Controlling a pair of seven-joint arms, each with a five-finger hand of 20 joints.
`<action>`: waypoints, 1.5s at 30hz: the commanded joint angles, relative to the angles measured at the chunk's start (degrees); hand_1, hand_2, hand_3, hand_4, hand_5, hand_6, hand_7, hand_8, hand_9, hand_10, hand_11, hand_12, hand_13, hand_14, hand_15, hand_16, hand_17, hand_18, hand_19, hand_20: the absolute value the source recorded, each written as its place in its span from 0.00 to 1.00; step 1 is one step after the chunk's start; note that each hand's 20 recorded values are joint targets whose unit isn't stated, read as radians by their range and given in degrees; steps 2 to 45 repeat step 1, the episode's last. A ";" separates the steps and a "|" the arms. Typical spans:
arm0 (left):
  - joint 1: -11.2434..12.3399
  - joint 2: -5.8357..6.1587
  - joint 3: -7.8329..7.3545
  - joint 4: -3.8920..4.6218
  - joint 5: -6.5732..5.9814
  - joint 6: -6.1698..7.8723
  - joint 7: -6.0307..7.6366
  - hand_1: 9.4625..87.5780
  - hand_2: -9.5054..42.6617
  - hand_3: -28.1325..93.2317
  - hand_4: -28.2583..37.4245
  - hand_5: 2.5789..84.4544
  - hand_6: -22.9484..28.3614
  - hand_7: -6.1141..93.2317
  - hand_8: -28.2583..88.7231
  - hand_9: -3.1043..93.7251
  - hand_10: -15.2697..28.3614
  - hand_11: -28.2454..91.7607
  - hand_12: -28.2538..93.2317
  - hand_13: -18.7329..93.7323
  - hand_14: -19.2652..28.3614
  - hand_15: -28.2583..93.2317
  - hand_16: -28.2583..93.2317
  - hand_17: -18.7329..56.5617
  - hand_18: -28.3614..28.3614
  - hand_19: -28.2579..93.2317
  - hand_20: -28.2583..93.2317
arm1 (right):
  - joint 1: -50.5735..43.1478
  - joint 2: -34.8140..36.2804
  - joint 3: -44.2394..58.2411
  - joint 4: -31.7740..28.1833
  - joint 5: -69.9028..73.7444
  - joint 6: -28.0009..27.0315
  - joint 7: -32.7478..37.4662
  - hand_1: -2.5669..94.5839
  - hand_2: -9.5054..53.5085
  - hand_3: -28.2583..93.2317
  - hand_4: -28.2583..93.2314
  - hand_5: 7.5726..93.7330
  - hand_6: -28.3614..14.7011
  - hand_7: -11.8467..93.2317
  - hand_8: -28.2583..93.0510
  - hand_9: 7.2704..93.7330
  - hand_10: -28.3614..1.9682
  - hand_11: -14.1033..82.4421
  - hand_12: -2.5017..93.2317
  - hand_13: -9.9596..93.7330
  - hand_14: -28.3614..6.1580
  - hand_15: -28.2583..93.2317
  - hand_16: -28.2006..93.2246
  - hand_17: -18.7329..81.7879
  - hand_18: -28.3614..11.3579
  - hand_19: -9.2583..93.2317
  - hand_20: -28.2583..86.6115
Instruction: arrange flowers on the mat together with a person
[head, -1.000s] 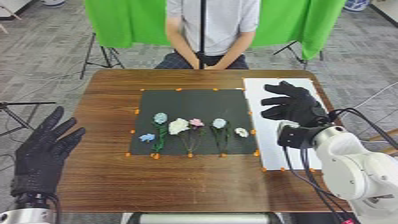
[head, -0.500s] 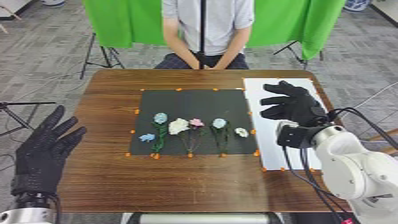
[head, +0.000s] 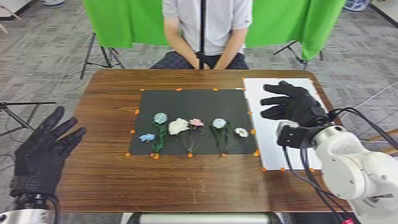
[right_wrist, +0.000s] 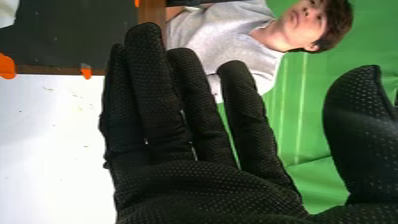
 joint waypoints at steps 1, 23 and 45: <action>0.92 -0.73 0.20 0.05 0.26 -0.38 0.25 0.13 0.32 0.85 0.04 0.34 0.54 0.16 0.17 0.32 0.68 0.38 0.34 0.34 0.85 0.59 0.20 0.13 0.86 0.57 0.37 | 0.31 -0.03 -0.34 -0.26 -0.04 -0.08 -0.79 0.25 0.22 0.82 0.05 0.50 0.61 0.23 0.14 0.56 0.27 0.31 0.18 0.60 0.21 0.64 0.31 0.42 0.06 0.77 0.28; 0.92 -0.73 0.20 0.05 0.26 -0.38 0.25 0.13 0.32 0.85 0.04 0.34 0.54 0.16 0.17 0.32 0.68 0.38 0.34 0.34 0.85 0.59 0.20 0.13 0.86 0.57 0.37 | 0.31 -0.03 -0.34 -0.26 -0.04 -0.08 -0.79 0.25 0.22 0.82 0.05 0.50 0.61 0.23 0.14 0.56 0.27 0.31 0.18 0.60 0.21 0.64 0.31 0.42 0.06 0.77 0.28; 0.92 -0.73 0.20 0.05 0.26 -0.38 0.25 0.13 0.32 0.85 0.04 0.34 0.54 0.16 0.17 0.32 0.68 0.38 0.34 0.34 0.85 0.59 0.20 0.13 0.86 0.57 0.37 | 0.31 -0.03 -0.34 -0.26 -0.04 -0.08 -0.79 0.25 0.22 0.82 0.05 0.50 0.61 0.23 0.14 0.56 0.27 0.31 0.18 0.60 0.21 0.64 0.31 0.42 0.06 0.77 0.28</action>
